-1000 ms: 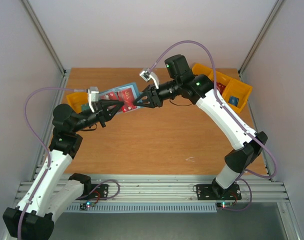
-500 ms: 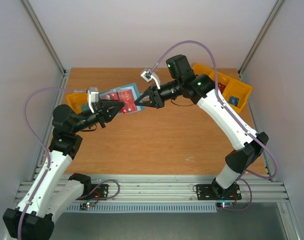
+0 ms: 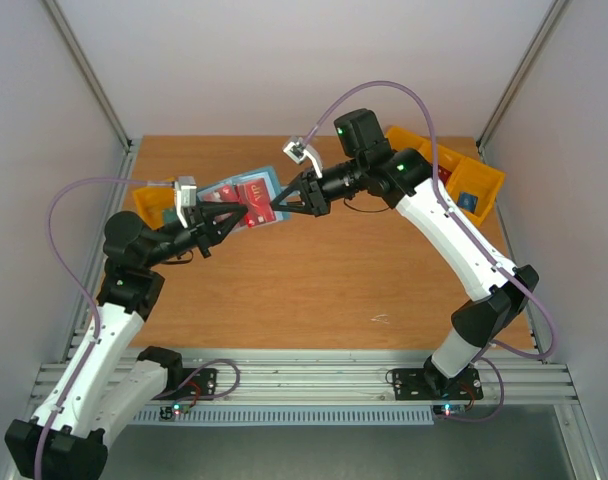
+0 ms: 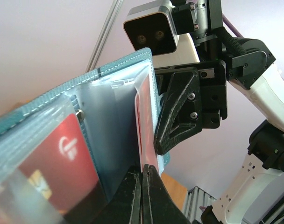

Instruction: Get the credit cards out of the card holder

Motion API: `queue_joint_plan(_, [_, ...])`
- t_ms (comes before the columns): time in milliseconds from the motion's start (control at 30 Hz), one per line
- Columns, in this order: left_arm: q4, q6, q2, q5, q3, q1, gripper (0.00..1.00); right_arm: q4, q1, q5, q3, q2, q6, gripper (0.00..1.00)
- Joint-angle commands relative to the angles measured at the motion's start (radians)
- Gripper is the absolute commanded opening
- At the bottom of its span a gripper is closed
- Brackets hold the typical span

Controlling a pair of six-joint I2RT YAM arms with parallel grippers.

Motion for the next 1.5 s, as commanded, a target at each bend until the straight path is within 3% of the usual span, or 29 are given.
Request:
queue_joint_plan(0, [0.029, 0.000, -0.009, -0.007, -0.008, 0.005, 0.00, 0.003, -0.008, -0.030, 0.003, -0.040, -0.014, 0.01])
queue_joint_plan(367, [0.007, 0.007, -0.022, -0.028, -0.010, 0.005, 0.00, -0.033, -0.045, -0.028, 0.000, -0.055, -0.036, 0.03])
queue_joint_plan(633, [0.014, 0.009, -0.016, -0.023, -0.010, 0.005, 0.00, -0.026, -0.048, -0.060, 0.006, -0.038, -0.016, 0.12])
queue_joint_plan(767, [0.013, 0.012, -0.014, -0.023, -0.008, 0.005, 0.00, -0.019, -0.047, -0.075, 0.006, -0.037, -0.019, 0.02])
queue_joint_plan(867, [0.014, 0.013, -0.012, -0.024, -0.007, 0.005, 0.00, -0.017, -0.047, -0.064, 0.007, -0.041, -0.022, 0.01])
queue_joint_plan(1000, [0.018, 0.014, -0.008, -0.017, -0.005, 0.006, 0.00, 0.006, -0.045, -0.079, 0.010, -0.026, 0.007, 0.16])
queue_joint_plan(1300, [0.030, 0.016, 0.003, -0.013, -0.003, 0.005, 0.00, 0.039, -0.023, -0.087, 0.018, 0.008, 0.036, 0.29])
queue_joint_plan(1367, [0.030, 0.014, 0.004, -0.011, -0.002, 0.005, 0.00, 0.035, -0.020, -0.078, 0.021, 0.014, 0.032, 0.27])
queue_joint_plan(1467, [0.028, 0.014, 0.004, -0.013, -0.002, 0.005, 0.00, 0.023, -0.018, -0.071, 0.026, 0.022, 0.025, 0.13])
